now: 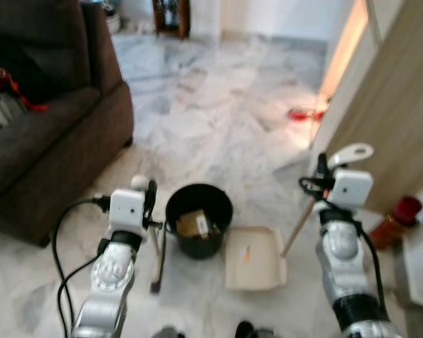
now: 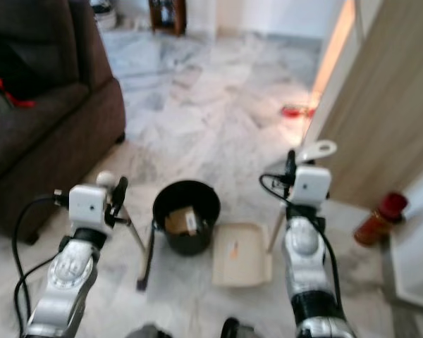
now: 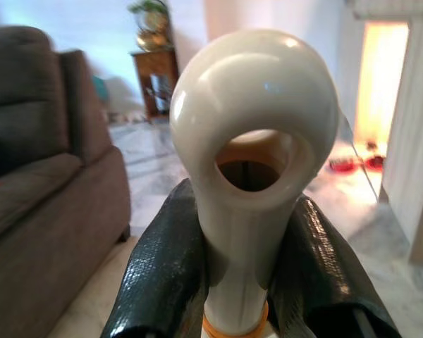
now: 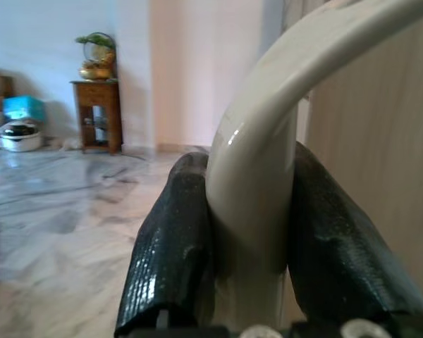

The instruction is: Sweep floor

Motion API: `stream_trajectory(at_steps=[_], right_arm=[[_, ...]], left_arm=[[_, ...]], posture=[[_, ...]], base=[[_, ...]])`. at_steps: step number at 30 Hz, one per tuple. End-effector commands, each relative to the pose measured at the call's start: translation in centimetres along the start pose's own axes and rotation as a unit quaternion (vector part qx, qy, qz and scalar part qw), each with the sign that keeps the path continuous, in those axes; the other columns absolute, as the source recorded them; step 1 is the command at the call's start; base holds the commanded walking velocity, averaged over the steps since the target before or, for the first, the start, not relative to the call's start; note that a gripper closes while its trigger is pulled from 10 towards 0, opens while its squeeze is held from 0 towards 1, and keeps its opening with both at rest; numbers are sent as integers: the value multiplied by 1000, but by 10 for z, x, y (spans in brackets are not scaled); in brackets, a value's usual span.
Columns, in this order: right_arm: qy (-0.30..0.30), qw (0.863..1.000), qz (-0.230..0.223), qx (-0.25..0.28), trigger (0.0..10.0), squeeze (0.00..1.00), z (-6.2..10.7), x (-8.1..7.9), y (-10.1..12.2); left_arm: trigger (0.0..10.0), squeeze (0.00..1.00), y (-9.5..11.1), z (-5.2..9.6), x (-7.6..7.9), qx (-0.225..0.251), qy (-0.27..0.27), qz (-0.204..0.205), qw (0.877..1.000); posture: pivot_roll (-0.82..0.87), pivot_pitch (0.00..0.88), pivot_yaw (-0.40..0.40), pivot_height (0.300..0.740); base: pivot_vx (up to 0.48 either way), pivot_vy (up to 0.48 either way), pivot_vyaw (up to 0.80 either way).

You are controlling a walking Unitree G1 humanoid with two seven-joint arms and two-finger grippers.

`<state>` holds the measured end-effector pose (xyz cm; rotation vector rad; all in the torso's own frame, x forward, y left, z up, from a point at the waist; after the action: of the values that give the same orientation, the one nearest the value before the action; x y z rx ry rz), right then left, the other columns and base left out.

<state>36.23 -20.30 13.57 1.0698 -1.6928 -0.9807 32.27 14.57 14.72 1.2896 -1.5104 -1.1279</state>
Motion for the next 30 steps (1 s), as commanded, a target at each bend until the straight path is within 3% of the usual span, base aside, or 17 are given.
stream_trajectory(at_steps=[1, 10, 15, 23, 30], right_arm=[[-2, 1000, -7, 26, 10000, 0, -9, 1, 14], [-9, 998, -10, 60, 10000, 0, -21, 13, 34], [-11, 997, -9, 80, 10000, 0, -24, 22, 46], [-1, 997, -3, 74, 10000, 0, -23, 25, 43], [-10, 998, -6, 69, 10000, 0, -15, 33, 40]], left_arm=[[10000, 0, 7, -2, -6, 17, 7, -14, 1000], [10000, 0, 6, -16, -22, 25, 31, -21, 999], [10000, 0, 2, -16, -27, 27, 43, -22, 998], [10000, 0, 0, -20, -40, 29, 70, -30, 997], [10000, 0, -6, -19, -38, 22, 57, -31, 998]], posture=[[117, 96, 12, 740], [101, 45, -11, 740], [102, 21, -29, 740], [103, 0, -45, 740], [78, 0, -12, 740]], base=[[-345, 0, 0], [-346, 0, 0], [-346, 0, 0], [-43, 0, 0], [0, 0, 0]])
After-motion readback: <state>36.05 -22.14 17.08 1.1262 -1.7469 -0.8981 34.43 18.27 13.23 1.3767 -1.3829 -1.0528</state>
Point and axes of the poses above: a point about 5 cm out from each wrist's last joint towards the gripper, its own z axis pointing back from the gripper into the wrist, its own y axis along the axis of the wrist's last joint, x = y × z, the point moved 4 cm from there along -z, pointing out of the wrist towards the gripper, and after that the axes turned 12 degrees about z, right-handed, at the moved point
